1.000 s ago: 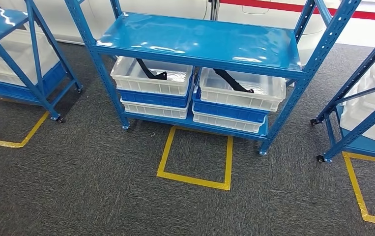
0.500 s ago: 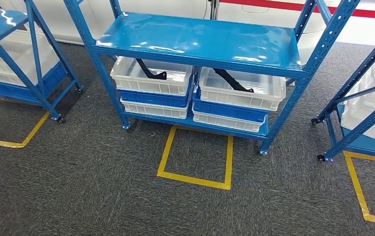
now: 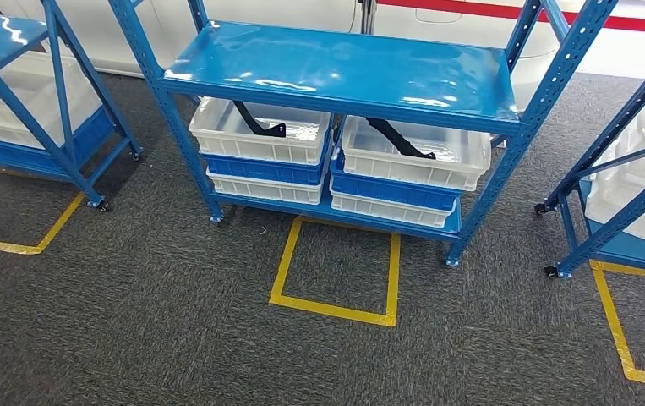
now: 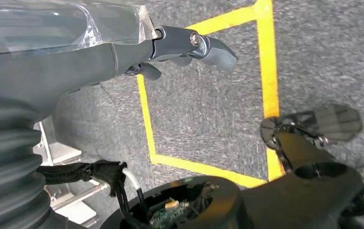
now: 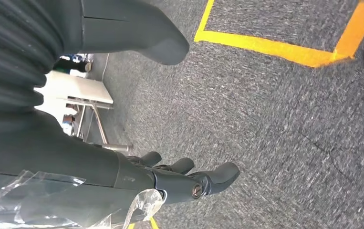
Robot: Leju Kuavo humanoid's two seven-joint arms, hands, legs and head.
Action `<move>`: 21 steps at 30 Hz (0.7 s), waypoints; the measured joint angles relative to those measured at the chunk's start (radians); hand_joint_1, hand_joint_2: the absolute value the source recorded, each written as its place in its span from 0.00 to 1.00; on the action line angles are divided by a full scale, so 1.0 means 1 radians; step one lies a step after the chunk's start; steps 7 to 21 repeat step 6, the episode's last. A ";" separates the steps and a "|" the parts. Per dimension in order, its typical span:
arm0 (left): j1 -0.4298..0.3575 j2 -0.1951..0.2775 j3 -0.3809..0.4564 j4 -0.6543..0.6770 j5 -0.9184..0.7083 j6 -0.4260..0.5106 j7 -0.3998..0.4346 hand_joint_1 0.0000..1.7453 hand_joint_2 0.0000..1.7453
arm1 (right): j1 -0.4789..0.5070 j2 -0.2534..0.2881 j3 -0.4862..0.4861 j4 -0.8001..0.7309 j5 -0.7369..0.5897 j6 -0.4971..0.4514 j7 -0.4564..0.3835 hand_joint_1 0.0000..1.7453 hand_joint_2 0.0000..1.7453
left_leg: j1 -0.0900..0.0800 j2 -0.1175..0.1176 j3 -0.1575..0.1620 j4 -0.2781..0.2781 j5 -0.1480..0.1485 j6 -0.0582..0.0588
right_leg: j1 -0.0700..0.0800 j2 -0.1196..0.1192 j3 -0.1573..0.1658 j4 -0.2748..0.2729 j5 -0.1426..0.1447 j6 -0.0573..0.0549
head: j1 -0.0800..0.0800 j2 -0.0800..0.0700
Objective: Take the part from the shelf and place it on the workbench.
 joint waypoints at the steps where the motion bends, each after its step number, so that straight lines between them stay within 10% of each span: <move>1: 0.004 0.000 0.019 -0.002 -0.022 -0.007 -0.003 0.00 1.00 | 0.005 0.000 -0.007 -0.001 0.011 0.004 -0.005 0.00 1.00 | 0.000 0.000 0.000 0.000 0.000 0.000 | 0.000 0.000 0.000 0.000 0.000 0.000 | 0.000 0.000; 5: 0.024 0.000 0.099 -0.010 -0.114 -0.035 -0.008 0.00 0.00 | 0.024 0.001 -0.040 -0.010 0.056 0.020 -0.027 0.00 1.00 | 0.000 0.000 0.000 0.000 0.000 0.000 | 0.000 0.000 0.000 0.000 0.000 0.000 | 0.000 0.000; 21: 0.027 0.000 0.109 -0.011 -0.126 -0.039 -0.009 0.00 0.00 | 0.027 0.001 -0.045 -0.011 0.062 0.021 -0.029 0.00 1.00 | -0.001 0.000 0.000 0.000 0.000 0.000 | 0.000 0.000 0.000 0.000 0.000 0.000 | 0.000 0.000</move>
